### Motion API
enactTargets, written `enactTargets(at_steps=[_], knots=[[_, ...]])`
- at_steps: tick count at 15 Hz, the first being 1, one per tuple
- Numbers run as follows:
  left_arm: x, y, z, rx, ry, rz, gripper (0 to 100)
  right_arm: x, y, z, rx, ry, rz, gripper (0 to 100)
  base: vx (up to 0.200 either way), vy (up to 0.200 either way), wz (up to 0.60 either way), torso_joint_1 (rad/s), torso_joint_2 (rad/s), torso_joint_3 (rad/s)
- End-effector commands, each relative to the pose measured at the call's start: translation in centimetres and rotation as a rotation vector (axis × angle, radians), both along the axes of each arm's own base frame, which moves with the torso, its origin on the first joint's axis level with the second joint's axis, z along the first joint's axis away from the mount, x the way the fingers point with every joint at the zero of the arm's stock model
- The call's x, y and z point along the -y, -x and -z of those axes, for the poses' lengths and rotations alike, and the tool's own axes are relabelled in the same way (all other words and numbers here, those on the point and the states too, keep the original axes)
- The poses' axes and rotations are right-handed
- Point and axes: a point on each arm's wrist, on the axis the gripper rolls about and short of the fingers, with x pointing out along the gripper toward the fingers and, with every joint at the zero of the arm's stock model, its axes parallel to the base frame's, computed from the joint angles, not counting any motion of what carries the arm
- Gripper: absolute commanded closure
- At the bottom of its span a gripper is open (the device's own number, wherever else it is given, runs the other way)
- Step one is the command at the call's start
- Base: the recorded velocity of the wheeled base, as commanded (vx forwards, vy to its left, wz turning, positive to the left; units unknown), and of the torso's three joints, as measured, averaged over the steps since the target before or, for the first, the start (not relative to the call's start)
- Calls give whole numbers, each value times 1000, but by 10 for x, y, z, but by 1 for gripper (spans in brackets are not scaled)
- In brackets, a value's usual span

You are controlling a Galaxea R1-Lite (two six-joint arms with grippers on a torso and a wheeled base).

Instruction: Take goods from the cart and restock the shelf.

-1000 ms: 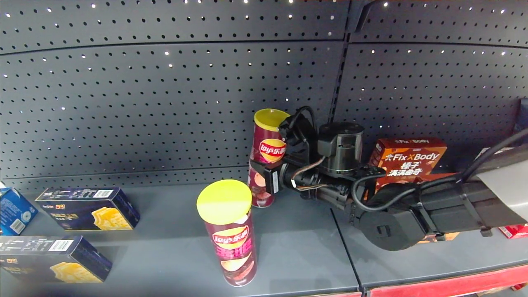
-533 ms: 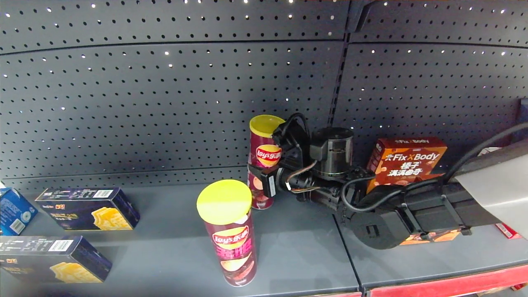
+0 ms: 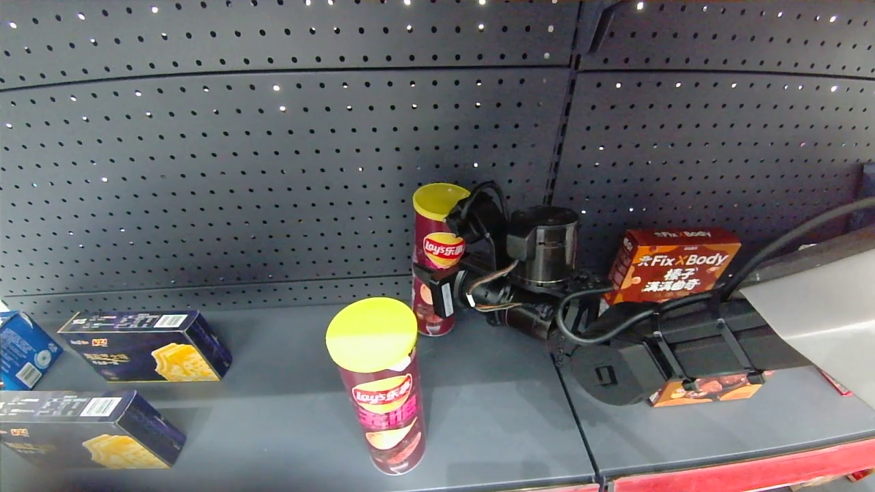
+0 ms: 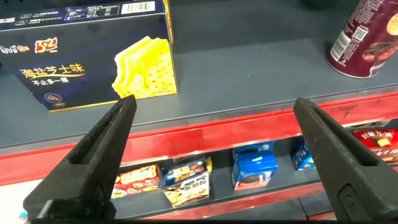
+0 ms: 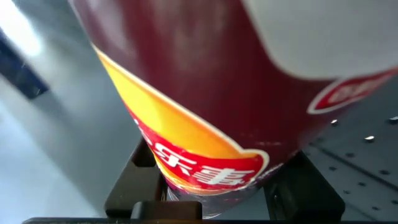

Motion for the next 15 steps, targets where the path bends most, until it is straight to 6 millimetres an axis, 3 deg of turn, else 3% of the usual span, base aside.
enactTargets(at_steps=[1,6,15], knots=[[0,0,0,-2,0,-1,0,0,1,-5,10,-6,31,100,0,0,0,0,0,0],[0,0,0,-2,0,-1,0,3,9,-6,-5,20,70,100,0,0,0,0,0,0],[0,0,0,-2,0,-1,0,-6,-7,-7,-18,28,23,100,0,0,0,0,0,0]])
